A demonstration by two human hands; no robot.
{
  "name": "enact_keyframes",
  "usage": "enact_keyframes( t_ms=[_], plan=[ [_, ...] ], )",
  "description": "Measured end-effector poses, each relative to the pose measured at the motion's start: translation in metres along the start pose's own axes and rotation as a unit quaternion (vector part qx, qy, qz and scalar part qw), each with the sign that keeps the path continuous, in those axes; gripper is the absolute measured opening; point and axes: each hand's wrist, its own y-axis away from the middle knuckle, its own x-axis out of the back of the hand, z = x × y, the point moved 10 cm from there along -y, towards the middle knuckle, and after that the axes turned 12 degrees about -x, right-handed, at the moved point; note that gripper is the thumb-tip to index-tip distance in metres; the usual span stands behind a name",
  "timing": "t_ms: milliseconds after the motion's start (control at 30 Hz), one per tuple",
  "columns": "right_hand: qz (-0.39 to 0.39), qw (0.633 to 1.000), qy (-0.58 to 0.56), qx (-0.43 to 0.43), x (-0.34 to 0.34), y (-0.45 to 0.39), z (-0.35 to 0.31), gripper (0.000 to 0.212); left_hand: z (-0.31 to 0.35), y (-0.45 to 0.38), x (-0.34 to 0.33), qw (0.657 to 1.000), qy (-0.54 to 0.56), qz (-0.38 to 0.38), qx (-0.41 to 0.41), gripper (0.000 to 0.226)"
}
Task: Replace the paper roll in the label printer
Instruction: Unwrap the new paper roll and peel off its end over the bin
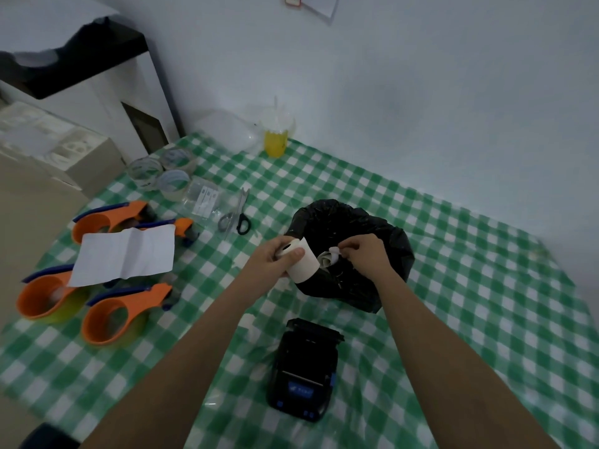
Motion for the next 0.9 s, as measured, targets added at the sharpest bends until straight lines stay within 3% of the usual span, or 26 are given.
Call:
enact_keyframes(
  t_ms=[167, 367, 533, 700, 900],
  plan=[
    [0.049, 0.998, -0.03, 0.013, 0.019, 0.016, 0.0, 0.021, 0.005, 0.009, -0.005, 1.0, -0.004, -0.006, -0.002, 0.019],
    [0.096, 0.98, -0.17, 0.05, 0.044, 0.066, -0.006, 0.015, 0.014, 0.026, -0.012, 1.0, -0.004, -0.013, 0.0, 0.026],
    [0.037, 0.965, -0.246, 0.08, 0.033, 0.128, -0.007, 0.015, 0.025, 0.048, -0.022, 0.999, 0.022, -0.028, -0.012, 0.024],
    [-0.112, 0.95, -0.277, 0.094, -0.002, 0.188, -0.01, 0.021, 0.036, 0.076, -0.036, 0.997, 0.054, -0.052, -0.031, 0.019],
    [-0.066, 0.948, -0.29, 0.118, -0.009, 0.222, 0.006, 0.037, 0.02, 0.105, -0.05, 0.993, 0.096, -0.073, -0.001, 0.023]
  ],
)
